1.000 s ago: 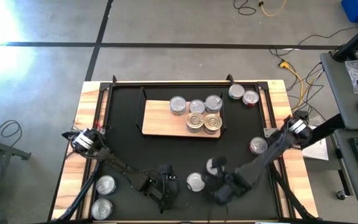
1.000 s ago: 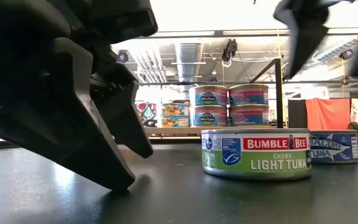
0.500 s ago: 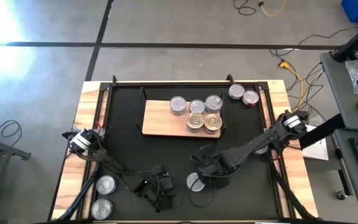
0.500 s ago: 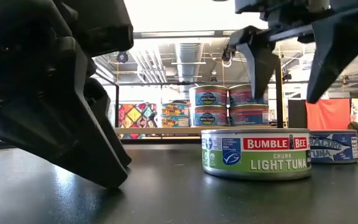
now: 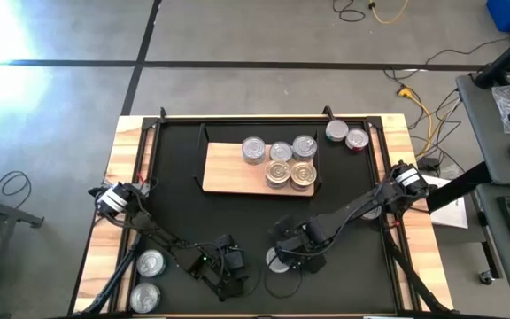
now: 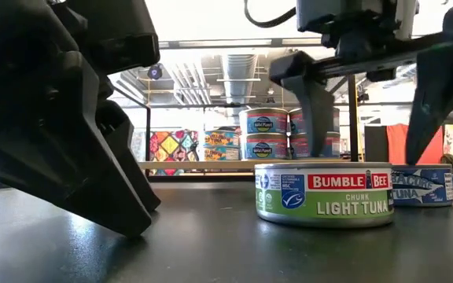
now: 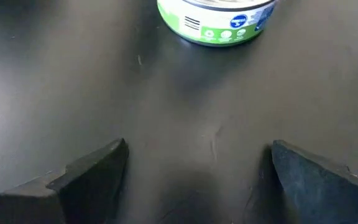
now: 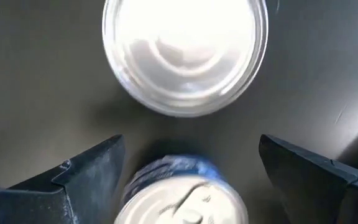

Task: Stack canned seafood by type on shelf
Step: Put the bottom right green and white tuna can on the shelf

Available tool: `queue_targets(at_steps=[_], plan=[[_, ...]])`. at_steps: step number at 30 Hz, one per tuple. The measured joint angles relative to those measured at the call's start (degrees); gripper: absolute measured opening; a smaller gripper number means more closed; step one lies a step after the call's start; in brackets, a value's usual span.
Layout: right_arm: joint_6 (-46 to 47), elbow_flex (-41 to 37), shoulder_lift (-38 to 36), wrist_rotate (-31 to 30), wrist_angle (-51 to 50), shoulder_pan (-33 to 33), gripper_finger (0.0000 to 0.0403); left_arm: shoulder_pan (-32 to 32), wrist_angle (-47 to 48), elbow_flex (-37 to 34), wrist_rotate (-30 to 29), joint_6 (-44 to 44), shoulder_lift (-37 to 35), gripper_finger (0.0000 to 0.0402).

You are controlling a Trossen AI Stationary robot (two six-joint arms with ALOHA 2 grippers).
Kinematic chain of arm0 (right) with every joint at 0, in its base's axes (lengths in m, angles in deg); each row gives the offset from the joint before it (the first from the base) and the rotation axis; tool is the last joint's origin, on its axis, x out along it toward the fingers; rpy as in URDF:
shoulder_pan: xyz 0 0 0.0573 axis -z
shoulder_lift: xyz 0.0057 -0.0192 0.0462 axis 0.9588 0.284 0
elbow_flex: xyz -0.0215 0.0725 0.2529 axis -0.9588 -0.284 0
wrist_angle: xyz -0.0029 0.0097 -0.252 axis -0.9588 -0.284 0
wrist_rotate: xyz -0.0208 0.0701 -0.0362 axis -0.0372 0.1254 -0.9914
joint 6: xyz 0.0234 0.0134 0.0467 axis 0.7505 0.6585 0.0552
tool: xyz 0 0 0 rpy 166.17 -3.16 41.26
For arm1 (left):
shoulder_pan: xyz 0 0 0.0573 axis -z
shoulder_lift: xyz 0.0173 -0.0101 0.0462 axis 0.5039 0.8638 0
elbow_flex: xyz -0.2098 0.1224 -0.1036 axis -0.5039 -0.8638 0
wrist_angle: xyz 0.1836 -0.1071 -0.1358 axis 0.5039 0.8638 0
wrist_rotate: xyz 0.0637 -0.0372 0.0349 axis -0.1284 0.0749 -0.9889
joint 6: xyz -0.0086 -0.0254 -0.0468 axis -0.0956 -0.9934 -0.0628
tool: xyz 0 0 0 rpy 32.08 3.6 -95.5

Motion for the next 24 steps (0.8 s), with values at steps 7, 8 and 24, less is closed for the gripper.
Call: queue_targets(at_steps=[7, 8, 24], plan=[[-8.37, -4.11, 0.09, 1.76, 6.61, 0.95, 0.0364, 3.73, 2.84, -0.15, -4.18, -14.46, 0.00, 0.0389], [-9.53, -4.57, 0.09, 2.41, 7.87, 1.05, 0.0364, 4.35, 3.56, -0.15, -4.93, -15.69, 0.00, 0.0389], [-10.62, -8.28, 0.09, 10.39, 24.35, 1.62, 0.0364, 6.50, 5.74, 4.04, -5.41, -9.91, 1.91, 0.0389]])
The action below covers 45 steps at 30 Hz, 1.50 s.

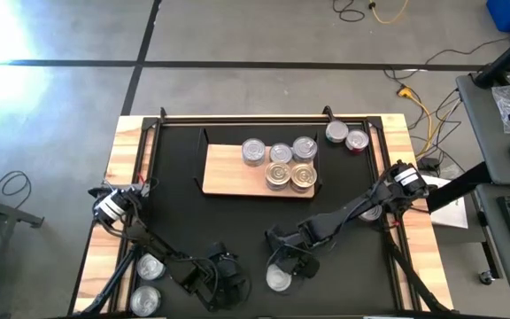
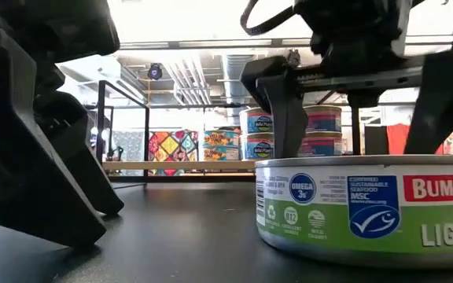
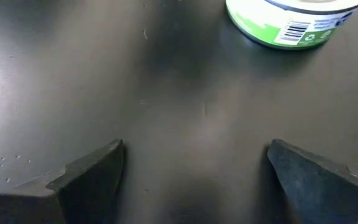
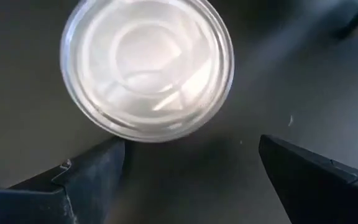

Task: Stack canned seafood by type on shelf
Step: Put the bottom right green and white tuna can on the shelf

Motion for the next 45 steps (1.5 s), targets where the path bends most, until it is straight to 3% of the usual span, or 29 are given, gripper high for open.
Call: queue_targets(at_steps=[7, 13, 18, 22, 26, 29, 36, 45], plan=[[8.92, 4.54, -0.85, 0.06, -13.77, -1.23, 0.0364, 0.07, -1.55, 0.93, -0.29, 4.79, 0.08, 0.0389], [15.84, 5.27, 0.25, -5.82, -11.94, -6.28, 0.0364, -0.89, -5.73, 0.71, -5.40, 3.85, 0.37, 0.0389], [23.52, 6.88, 2.93, -6.51, -11.39, -8.87, 0.0363, -3.68, -13.41, 0.64, -7.98, 4.10, 0.94, 0.0389], [31.27, 9.61, 3.02, -11.04, -11.09, -9.09, 0.0363, -5.74, -19.95, 1.23, -6.42, 11.68, 1.83, 0.0389], [36.03, 12.76, 3.02, -13.76, -10.84, -8.68, 0.0363, -8.24, -19.46, 3.44, -1.86, 18.11, 2.64, 0.0389], [36.33, 14.06, 2.99, -15.61, -11.04, -8.68, 0.0363, -9.43, -14.33, 5.56, -1.28, 19.41, 3.10, 0.0389], [39.69, 15.37, 2.71, -15.64, -18.55, -8.95, 0.0363, -10.11, 12.01, 10.79, -6.30, 11.62, 1.97, 0.0389], [42.90, 15.13, 6.44, -17.16, -11.88, -9.08, 0.0363, -3.33, 15.05, 10.25, -4.76, 0.15, 1.37, 0.0389]])
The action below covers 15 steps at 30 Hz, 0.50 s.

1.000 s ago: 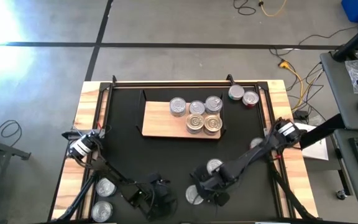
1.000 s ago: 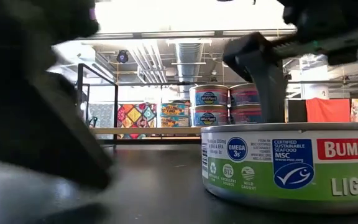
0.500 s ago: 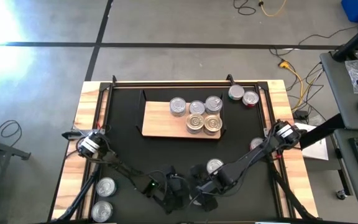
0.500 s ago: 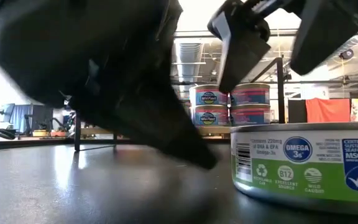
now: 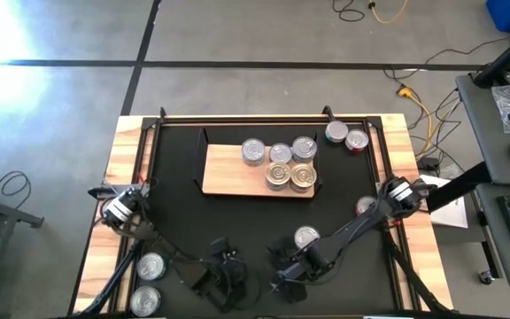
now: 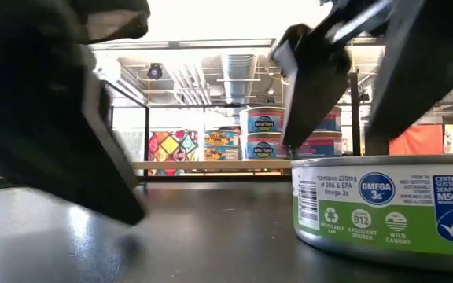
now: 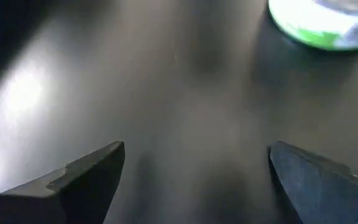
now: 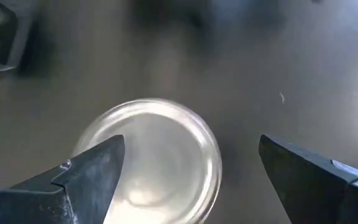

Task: Stack canned seafood by type on shelf
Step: Put the bottom right green and white tuna can on the shelf

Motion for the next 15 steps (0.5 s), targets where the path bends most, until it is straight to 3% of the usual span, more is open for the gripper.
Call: queue_targets(at_steps=[9, 15], plan=[[6.51, 0.37, 3.39, -5.80, 3.35, 1.03, 0.0363, 5.00, 5.01, -0.97, 2.96, -13.85, -0.14, 0.0389], [16.24, 0.10, 2.19, -13.02, 2.17, 4.25, 0.0363, 6.48, 4.52, -0.96, 3.15, -12.75, -0.15, 0.0389]])
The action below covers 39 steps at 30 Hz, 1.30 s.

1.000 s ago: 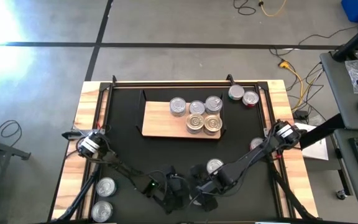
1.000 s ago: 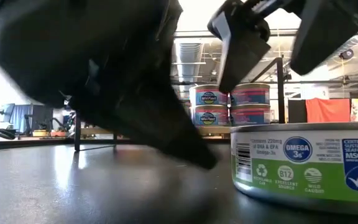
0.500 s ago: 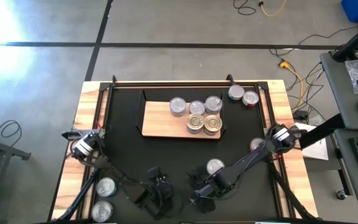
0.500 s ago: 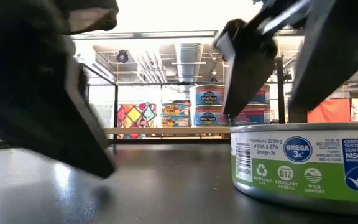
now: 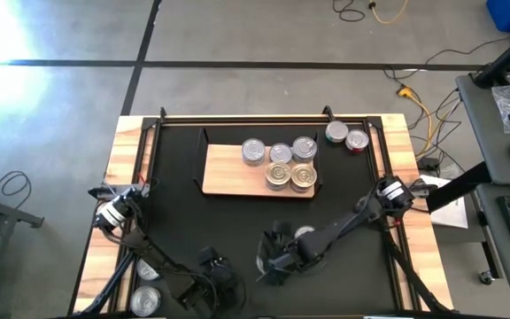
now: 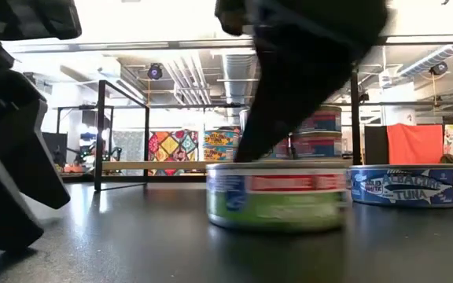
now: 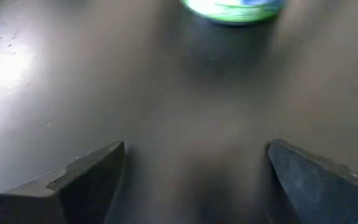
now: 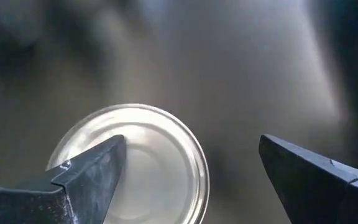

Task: Stack canned seafood by type on shelf
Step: Put the bottom right green and white tuna can on the shelf

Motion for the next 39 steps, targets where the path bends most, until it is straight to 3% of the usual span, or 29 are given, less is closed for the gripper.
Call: queue_targets(at_steps=[4, 10, 16, 24, 31, 39], plan=[[0.49, 0.01, -3.68, 0.64, 1.99, 1.32, 0.0363, 0.10, -2.18, -0.06, 0.22, 3.17, 0.00, 0.0389], [-10.41, -1.49, -9.95, 9.04, -5.71, 0.23, 0.0363, 0.04, -2.96, -0.33, -0.61, 4.08, 0.00, 0.0389], [-16.42, -6.46, -9.52, 19.80, -7.41, 0.70, 0.0363, -0.08, -10.29, -3.07, -2.68, 5.35, 0.00, 0.0377], [-21.47, -10.41, -6.46, 19.37, -0.44, 0.98, 0.0364, -1.58, -17.28, -6.69, -3.86, 9.39, -0.24, 0.0362], [-17.13, -10.44, -4.96, 17.63, 12.78, 2.12, 0.0364, -4.68, -21.49, -6.81, -2.75, 16.58, -0.24, 0.0362], [-15.56, -10.44, -0.65, 17.51, 20.43, 1.79, 0.0364, -4.05, -22.05, -9.30, 0.57, 24.85, -3.52, 0.0361]])
